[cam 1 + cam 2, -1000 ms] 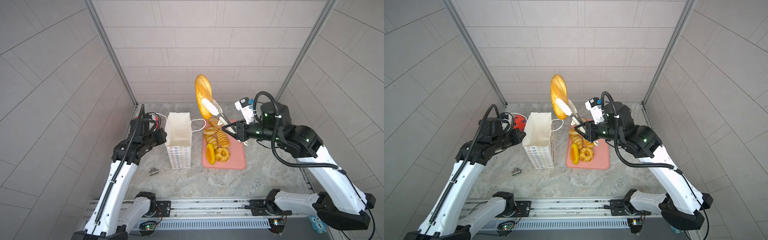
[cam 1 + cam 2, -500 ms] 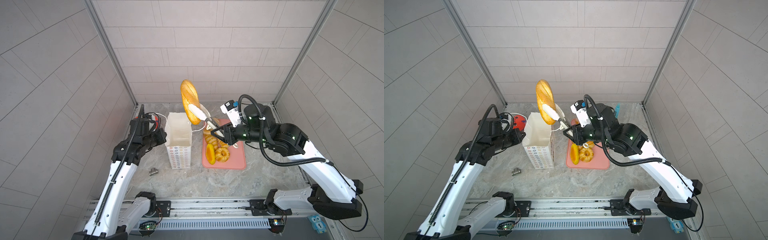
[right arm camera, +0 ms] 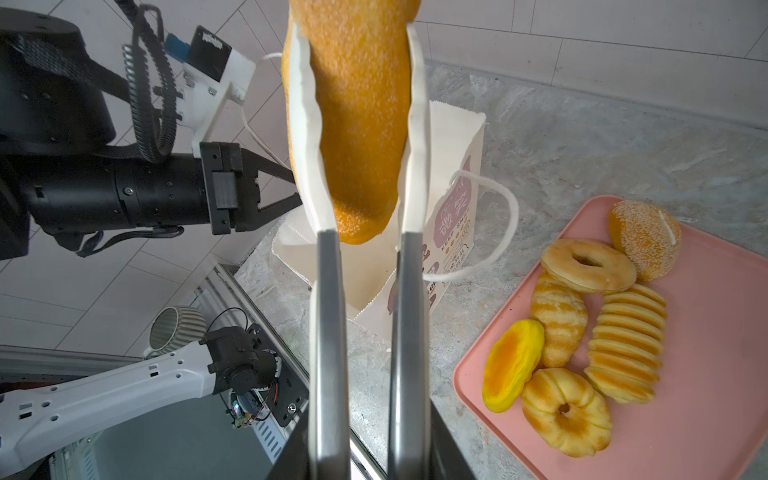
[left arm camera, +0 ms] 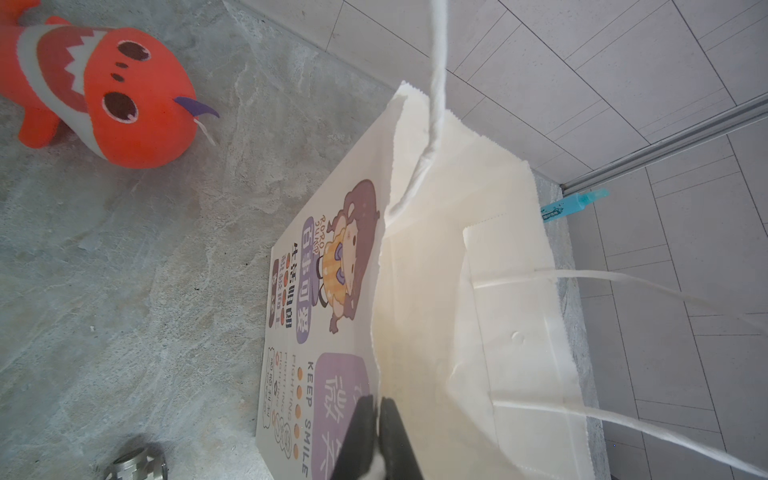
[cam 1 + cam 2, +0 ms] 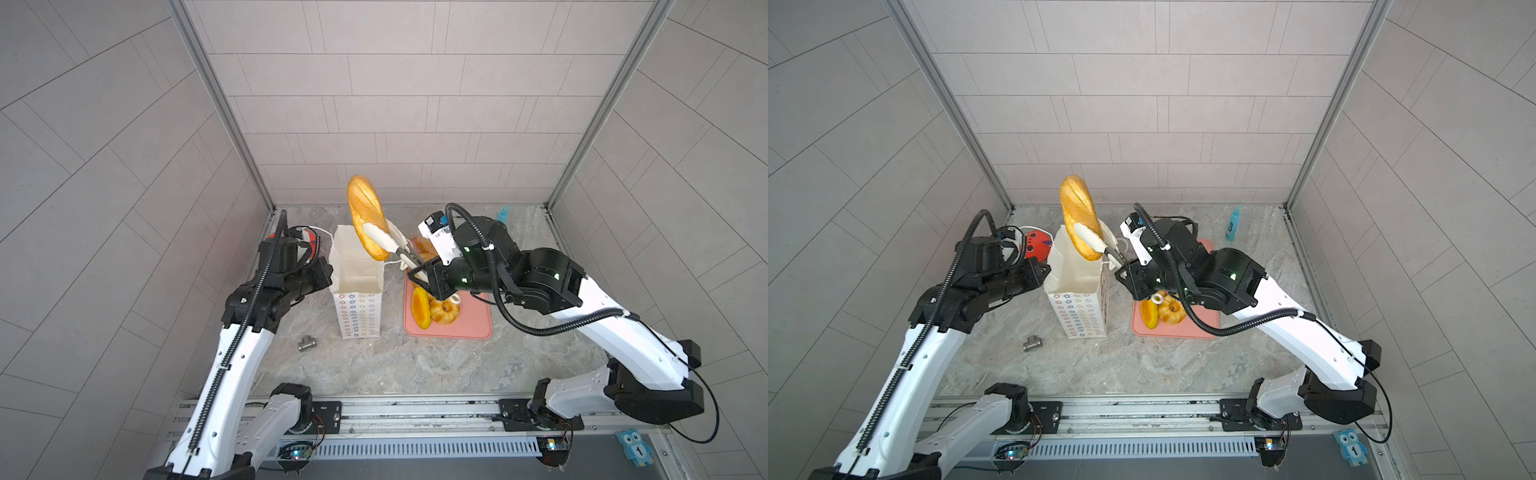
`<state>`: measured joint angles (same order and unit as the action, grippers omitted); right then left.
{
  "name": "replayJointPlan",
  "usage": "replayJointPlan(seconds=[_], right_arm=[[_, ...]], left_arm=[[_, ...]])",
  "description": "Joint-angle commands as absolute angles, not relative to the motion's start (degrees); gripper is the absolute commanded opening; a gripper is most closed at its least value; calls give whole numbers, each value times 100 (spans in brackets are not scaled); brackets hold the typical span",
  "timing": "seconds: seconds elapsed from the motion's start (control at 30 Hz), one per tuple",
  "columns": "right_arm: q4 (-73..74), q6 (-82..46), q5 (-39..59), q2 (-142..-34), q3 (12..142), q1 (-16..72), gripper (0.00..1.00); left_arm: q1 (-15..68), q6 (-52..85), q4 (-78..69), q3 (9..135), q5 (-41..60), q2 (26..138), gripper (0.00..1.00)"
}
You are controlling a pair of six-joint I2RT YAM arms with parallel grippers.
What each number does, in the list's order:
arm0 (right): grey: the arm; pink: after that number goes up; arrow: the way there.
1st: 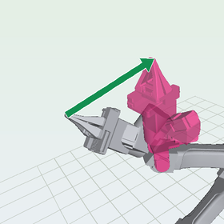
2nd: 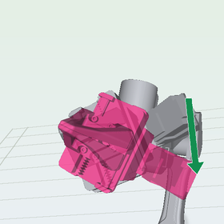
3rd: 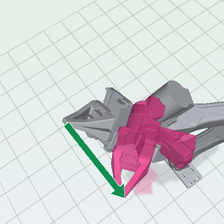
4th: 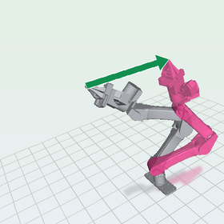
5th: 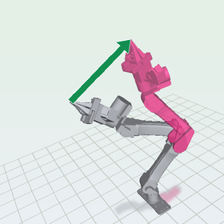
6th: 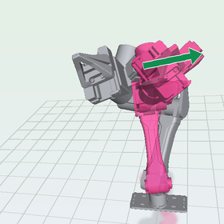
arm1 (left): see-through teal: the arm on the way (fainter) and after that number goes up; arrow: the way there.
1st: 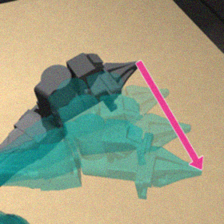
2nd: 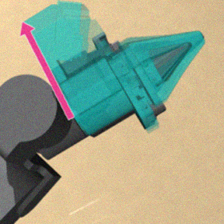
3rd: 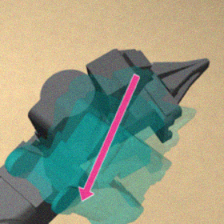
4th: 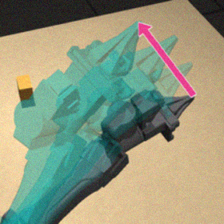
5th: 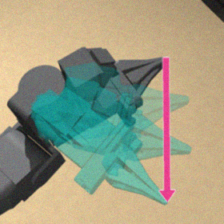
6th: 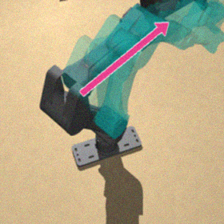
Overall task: Place the fake bread into the paper bag
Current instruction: 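Carry the long bread roll over the paper bag opening with the right gripper, then lower the roll into the bag and open the tongs to release it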
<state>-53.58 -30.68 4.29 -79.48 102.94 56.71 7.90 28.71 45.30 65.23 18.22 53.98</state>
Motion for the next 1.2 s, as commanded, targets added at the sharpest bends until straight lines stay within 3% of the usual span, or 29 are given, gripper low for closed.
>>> replayJointPlan(seconds=[0.0, 0.33, 1.17], right_arm=[[-5268, -3033, -25, -8016, 10547, 5838, 32], [-5333, -3054, -560, -8346, 10526, 6189, 32], [-5085, -3146, -458, -8595, 10012, 6259, 34]], left_arm=[[810, 2897, 4438, 6466, 1795, 5317, 8], [804, 2894, 4420, 6452, 1827, 5309, 8], [807, 2896, 4352, 6356, 1837, 5340, 8]])
